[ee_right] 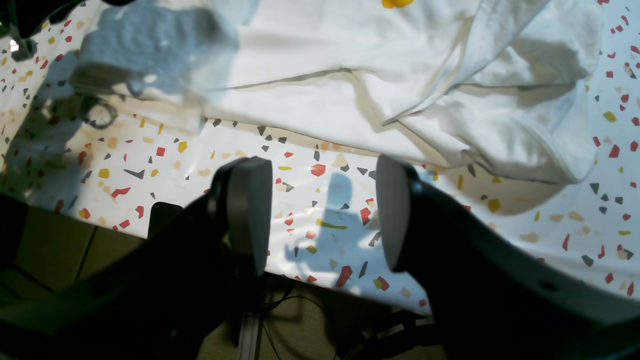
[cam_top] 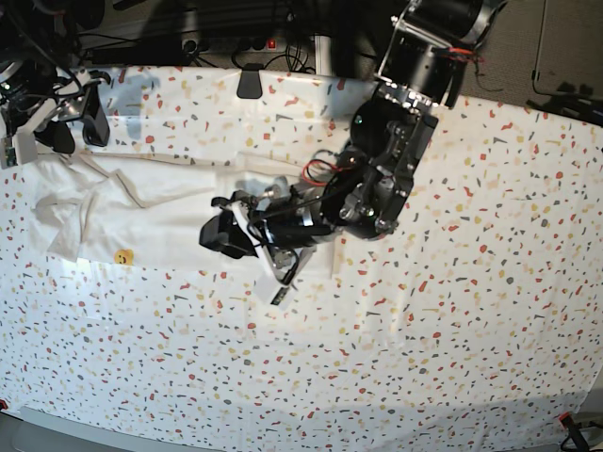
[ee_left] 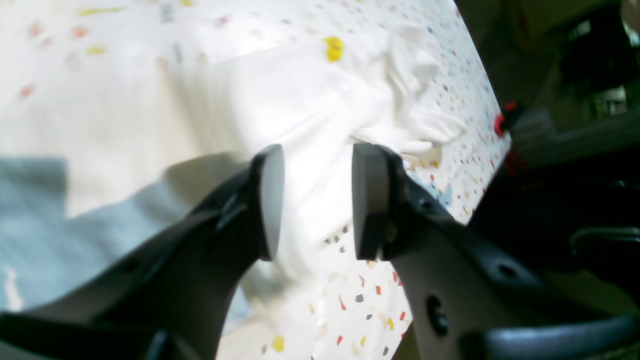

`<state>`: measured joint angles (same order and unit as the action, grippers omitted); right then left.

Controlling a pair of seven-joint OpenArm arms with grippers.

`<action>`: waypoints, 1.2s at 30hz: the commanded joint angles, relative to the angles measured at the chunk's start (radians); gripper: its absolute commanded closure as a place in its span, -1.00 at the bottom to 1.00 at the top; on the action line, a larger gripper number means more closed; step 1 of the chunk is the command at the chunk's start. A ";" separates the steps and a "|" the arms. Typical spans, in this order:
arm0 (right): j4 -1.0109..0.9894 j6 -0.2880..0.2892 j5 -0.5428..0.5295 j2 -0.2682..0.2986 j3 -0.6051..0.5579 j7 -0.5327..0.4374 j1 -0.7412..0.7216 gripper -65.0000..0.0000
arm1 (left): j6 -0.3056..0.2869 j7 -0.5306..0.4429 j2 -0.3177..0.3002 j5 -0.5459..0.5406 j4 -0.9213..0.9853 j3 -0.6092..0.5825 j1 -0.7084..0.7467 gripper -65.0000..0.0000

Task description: Fold the T-shirt properly

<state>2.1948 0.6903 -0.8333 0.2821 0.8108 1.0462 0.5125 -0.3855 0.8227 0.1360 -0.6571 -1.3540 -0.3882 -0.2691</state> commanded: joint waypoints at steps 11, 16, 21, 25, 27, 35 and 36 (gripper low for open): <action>0.016 0.008 0.143 0.014 0.008 -0.044 -0.077 -0.01 | 0.009 -0.002 0.013 0.137 -0.016 -0.033 -0.122 0.32; -0.036 -0.026 0.258 0.061 0.008 -0.043 -0.229 -0.01 | 0.023 0.069 0.013 0.196 -0.016 -0.032 -0.164 0.32; -0.230 -0.025 0.258 0.156 0.008 -0.045 -0.327 -0.01 | 0.023 0.075 0.013 0.197 -0.016 -0.031 -0.168 0.32; -0.475 -0.025 0.251 0.248 0.008 -0.077 -0.398 -0.02 | 0.023 0.098 0.013 0.197 -0.016 -0.032 -0.168 0.32; -0.597 -0.025 0.243 0.300 0.008 -0.106 -0.433 -0.20 | 0.023 0.097 0.013 0.197 -0.016 -0.032 -0.168 0.32; -0.953 -0.024 0.161 0.484 0.005 -0.177 -0.565 -0.46 | 0.023 0.097 0.013 0.196 -0.016 -0.032 -0.168 0.32; -1.000 -0.024 0.143 0.507 -0.002 -0.172 -0.584 -0.46 | 0.023 0.097 0.013 0.196 -0.016 -0.032 -0.168 0.32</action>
<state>1.1767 0.6632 -0.6792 0.7551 0.8024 0.8917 -0.0612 -0.3584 0.9432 0.1341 -0.4423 -1.3540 -0.4206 -0.4076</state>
